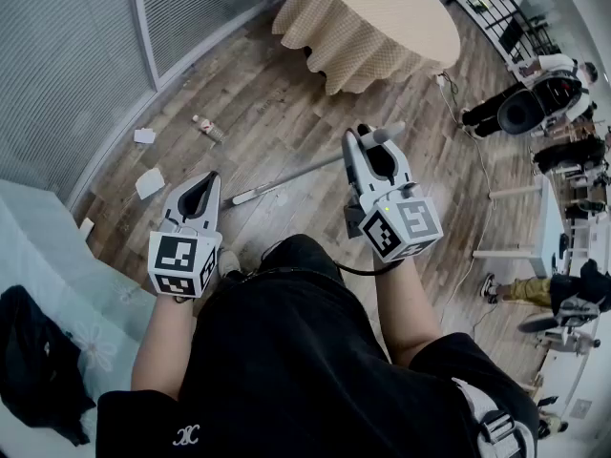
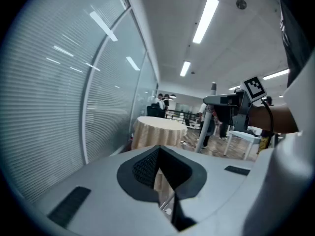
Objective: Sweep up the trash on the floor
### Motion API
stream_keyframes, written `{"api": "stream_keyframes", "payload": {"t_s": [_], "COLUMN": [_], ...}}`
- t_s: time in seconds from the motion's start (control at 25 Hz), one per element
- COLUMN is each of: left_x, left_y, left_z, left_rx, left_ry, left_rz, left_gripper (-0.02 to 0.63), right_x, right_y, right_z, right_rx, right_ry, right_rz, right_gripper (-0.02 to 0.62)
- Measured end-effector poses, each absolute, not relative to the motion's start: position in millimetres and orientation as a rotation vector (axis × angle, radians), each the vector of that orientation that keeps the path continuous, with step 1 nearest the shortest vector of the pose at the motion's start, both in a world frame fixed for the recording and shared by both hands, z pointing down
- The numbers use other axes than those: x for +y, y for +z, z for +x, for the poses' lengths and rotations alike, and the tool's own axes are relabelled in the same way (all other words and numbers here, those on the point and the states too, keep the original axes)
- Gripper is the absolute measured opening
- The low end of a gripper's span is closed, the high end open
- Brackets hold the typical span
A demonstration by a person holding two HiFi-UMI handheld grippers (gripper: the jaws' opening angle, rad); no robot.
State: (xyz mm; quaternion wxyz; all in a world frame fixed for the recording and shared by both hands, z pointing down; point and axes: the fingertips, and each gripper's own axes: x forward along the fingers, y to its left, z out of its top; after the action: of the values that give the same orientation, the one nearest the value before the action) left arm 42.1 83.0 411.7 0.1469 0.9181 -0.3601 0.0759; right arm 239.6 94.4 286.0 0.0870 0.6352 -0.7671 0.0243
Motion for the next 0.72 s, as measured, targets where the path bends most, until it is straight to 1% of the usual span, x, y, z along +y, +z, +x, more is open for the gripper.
{"api": "stream_keyframes", "payload": {"t_s": [0.16, 0.44, 0.72], "left_x": [84, 81, 73], "left_y": [415, 415, 414], "left_z": [54, 80, 119], "left_rx": [-1.049, -1.019, -1.003], "left_ry": [0.197, 0.182, 0.214], "left_rz": [2.616, 2.588, 2.585], "left_gripper": [-0.005, -0.005, -0.005], "right_x": [104, 122, 137], "right_y": [312, 331, 353], "right_z": [228, 254, 310], "right_rx": [-2.288, -2.155, -2.07], "right_ry": [0.112, 0.159, 0.226], "right_rz": [1.755, 1.782, 1.844], "right_gripper": [0.103, 0.103, 0.101]}}
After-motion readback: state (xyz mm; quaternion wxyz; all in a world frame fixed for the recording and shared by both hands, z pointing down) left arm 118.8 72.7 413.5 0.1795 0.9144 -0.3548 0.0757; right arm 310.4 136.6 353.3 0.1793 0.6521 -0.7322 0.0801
